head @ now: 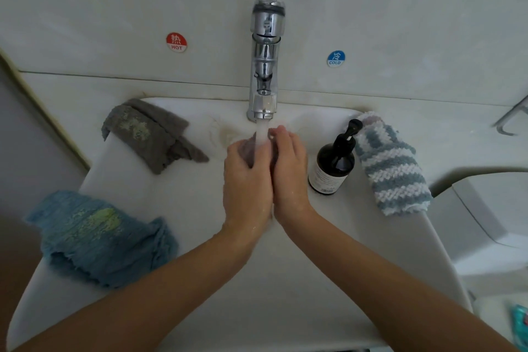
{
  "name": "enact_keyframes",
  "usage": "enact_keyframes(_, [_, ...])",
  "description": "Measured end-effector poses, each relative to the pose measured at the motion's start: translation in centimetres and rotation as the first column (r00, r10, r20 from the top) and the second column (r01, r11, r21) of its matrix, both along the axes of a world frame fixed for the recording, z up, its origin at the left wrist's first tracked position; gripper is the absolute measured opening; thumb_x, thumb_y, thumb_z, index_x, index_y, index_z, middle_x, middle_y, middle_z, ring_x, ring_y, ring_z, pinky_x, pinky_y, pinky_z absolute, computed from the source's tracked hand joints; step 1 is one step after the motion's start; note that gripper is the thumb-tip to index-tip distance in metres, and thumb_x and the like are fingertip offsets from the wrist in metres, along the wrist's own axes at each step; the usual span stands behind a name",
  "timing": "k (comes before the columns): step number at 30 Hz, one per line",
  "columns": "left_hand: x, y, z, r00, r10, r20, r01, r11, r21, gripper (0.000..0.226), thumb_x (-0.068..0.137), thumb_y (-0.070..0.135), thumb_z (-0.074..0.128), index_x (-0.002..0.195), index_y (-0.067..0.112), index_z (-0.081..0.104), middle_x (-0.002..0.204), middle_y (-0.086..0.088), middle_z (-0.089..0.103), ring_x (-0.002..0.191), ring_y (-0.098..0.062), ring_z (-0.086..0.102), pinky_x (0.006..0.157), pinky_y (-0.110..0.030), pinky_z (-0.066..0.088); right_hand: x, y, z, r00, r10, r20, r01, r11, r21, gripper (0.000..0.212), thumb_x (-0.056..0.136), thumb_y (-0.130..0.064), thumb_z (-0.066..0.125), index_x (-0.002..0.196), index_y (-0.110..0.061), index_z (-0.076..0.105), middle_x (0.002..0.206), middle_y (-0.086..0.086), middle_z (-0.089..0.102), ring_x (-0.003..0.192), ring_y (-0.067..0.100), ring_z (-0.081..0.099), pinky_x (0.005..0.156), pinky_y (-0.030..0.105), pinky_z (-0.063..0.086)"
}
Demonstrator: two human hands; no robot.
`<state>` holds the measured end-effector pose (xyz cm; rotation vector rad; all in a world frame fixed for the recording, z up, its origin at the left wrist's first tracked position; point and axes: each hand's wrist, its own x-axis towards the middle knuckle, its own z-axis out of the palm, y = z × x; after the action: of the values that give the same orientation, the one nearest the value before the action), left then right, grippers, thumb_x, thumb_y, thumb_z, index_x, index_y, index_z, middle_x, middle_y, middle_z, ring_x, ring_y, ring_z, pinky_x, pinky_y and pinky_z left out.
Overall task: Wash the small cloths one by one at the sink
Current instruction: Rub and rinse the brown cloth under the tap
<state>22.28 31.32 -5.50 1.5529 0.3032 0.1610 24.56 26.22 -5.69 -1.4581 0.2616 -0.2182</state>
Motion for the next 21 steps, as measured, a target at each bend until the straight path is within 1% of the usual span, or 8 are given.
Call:
enact_keyframes(3, [0.8, 0.5, -0.3, 0.998, 0.039, -0.041, -0.037, 0.998, 0.045, 0.021, 0.093, 0.055, 0.047, 0.097, 0.037, 0.056, 0.089, 0.014, 0.067, 0.088, -0.004, 0.065, 0.086, -0.037, 0.054, 0.1, 0.6, -0.6, 0.996, 0.076, -0.036, -0.080, 0.988, -0.129, 0.041, 0.099, -0.046, 0.039, 0.080, -0.018, 0.063, 0.075, -0.004, 0.065, 0.078, 0.013, 0.064, 0.075, 0.038, 0.051])
enact_keyframes(6, [1.6, 1.0, -0.5, 0.999, 0.027, -0.037, -0.024, 0.996, 0.081, 0.027, 0.097, 0.049, 0.044, 0.088, 0.032, 0.063, 0.082, 0.010, 0.069, 0.081, -0.006, 0.066, 0.081, -0.033, 0.053, -0.1, 0.7, -0.6, 0.992, 0.113, -0.057, -0.123, 0.965, -0.232, 0.028, 0.103, -0.038, 0.044, 0.087, -0.024, 0.063, 0.072, -0.018, 0.064, 0.070, -0.010, 0.059, 0.068, 0.016, 0.046])
enact_keyframes(7, [1.7, 1.0, -0.5, 0.999, 0.020, -0.027, -0.018, 0.996, 0.082, 0.030, 0.098, 0.046, 0.044, 0.086, 0.029, 0.066, 0.080, 0.008, 0.070, 0.079, -0.007, 0.067, 0.079, -0.032, 0.054, -0.1, 0.7, -0.9, 0.993, 0.110, -0.050, -0.118, 0.970, -0.215, 0.028, 0.103, -0.035, 0.046, 0.085, -0.023, 0.064, 0.067, -0.016, 0.062, 0.065, -0.010, 0.057, 0.066, 0.017, 0.045])
enact_keyframes(10, [1.7, 0.8, -0.4, 1.000, 0.006, 0.001, -0.006, 0.999, 0.050, 0.035, 0.099, 0.041, 0.046, 0.082, 0.023, 0.071, 0.077, 0.004, 0.072, 0.074, -0.006, 0.068, 0.065, -0.022, 0.051, -0.2, 0.7, -0.6, 0.993, 0.069, -0.100, -0.081, 0.989, -0.126, 0.042, 0.099, -0.037, 0.053, 0.059, -0.024, 0.061, 0.054, -0.008, 0.057, 0.055, 0.006, 0.057, 0.056, 0.030, 0.046])
enact_keyframes(13, [1.7, 0.8, -0.2, 1.000, -0.023, 0.021, 0.022, 0.998, 0.062, 0.035, 0.098, 0.036, 0.049, 0.072, 0.023, 0.069, 0.068, 0.006, 0.070, 0.062, 0.001, 0.064, 0.052, -0.011, 0.043, -0.1, 0.8, -0.6, 0.988, 0.064, -0.139, -0.082, 0.988, -0.129, 0.039, 0.093, -0.040, 0.054, 0.060, -0.019, 0.060, 0.061, -0.002, 0.060, 0.063, 0.013, 0.060, 0.066, 0.045, 0.057])
enact_keyframes(15, [1.6, 0.7, -0.1, 0.999, -0.041, 0.021, 0.040, 0.996, 0.074, 0.035, 0.097, 0.034, 0.050, 0.070, 0.022, 0.068, 0.064, 0.006, 0.069, 0.057, 0.001, 0.062, 0.048, -0.011, 0.042, -0.1, 0.7, -0.4, 0.991, 0.037, -0.129, -0.049, 0.994, -0.098, 0.038, 0.092, -0.038, 0.053, 0.064, -0.014, 0.060, 0.063, 0.002, 0.060, 0.066, 0.016, 0.059, 0.074, 0.051, 0.055])
enact_keyframes(19, [1.1, 0.6, -0.1, 0.995, -0.019, 0.098, 0.012, 0.997, 0.077, 0.022, 0.097, 0.036, 0.051, 0.091, 0.019, 0.064, 0.078, 0.004, 0.068, 0.069, -0.001, 0.064, 0.060, -0.018, 0.050, -0.3, 0.4, -0.2, 0.998, -0.005, -0.055, -0.002, 0.994, -0.110, 0.035, 0.098, -0.034, 0.052, 0.071, -0.014, 0.060, 0.064, 0.000, 0.063, 0.066, 0.015, 0.062, 0.069, 0.040, 0.053])
enact_keyframes(21, [0.8, 0.6, -0.2, 0.992, -0.003, 0.128, -0.006, 0.998, 0.068, 0.017, 0.094, 0.038, 0.057, 0.105, 0.025, 0.052, 0.089, 0.009, 0.064, 0.075, 0.005, 0.062, 0.065, -0.016, 0.050, -0.4, 0.3, -0.1, 0.999, -0.034, -0.023, 0.031, 0.993, -0.117, 0.033, 0.099, -0.036, 0.049, 0.076, -0.015, 0.060, 0.072, 0.003, 0.067, 0.072, 0.017, 0.065, 0.073, 0.042, 0.056])
